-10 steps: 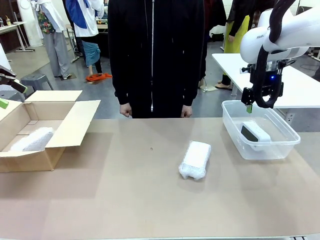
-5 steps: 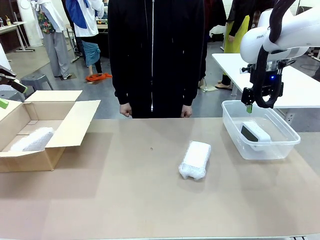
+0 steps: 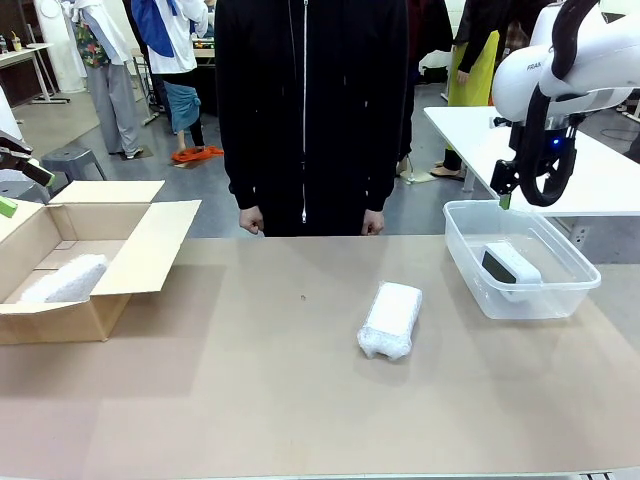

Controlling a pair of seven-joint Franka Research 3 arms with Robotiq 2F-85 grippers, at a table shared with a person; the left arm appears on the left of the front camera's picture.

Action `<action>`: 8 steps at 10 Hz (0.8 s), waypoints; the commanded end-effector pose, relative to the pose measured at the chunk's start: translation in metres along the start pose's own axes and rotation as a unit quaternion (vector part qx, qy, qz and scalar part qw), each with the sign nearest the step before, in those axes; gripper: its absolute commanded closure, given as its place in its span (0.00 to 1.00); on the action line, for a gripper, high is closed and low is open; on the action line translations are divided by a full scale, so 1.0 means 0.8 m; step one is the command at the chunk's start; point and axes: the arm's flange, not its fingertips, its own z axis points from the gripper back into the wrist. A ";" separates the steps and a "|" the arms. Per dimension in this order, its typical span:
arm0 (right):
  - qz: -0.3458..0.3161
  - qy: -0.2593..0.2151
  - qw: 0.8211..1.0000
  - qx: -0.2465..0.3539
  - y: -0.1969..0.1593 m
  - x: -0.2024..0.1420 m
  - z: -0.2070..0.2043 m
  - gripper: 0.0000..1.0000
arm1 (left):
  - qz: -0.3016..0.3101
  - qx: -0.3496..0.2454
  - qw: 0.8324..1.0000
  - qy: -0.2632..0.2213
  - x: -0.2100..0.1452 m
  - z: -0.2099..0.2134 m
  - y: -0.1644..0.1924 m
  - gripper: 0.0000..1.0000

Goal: Separate and place wrapped and unwrapped clocks.
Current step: Pick up the Digital clock indicated by the person.

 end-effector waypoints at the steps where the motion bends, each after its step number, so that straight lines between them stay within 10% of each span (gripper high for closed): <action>1: 0.060 -0.029 0.997 0.040 -0.013 -0.015 -0.015 0.00 | -0.009 -0.002 1.000 -0.004 -0.001 0.001 -0.001 0.00; 8: 0.335 -0.099 0.892 0.288 -0.114 -0.001 -0.051 0.00 | -0.009 -0.002 1.000 -0.004 -0.001 0.001 -0.001 0.00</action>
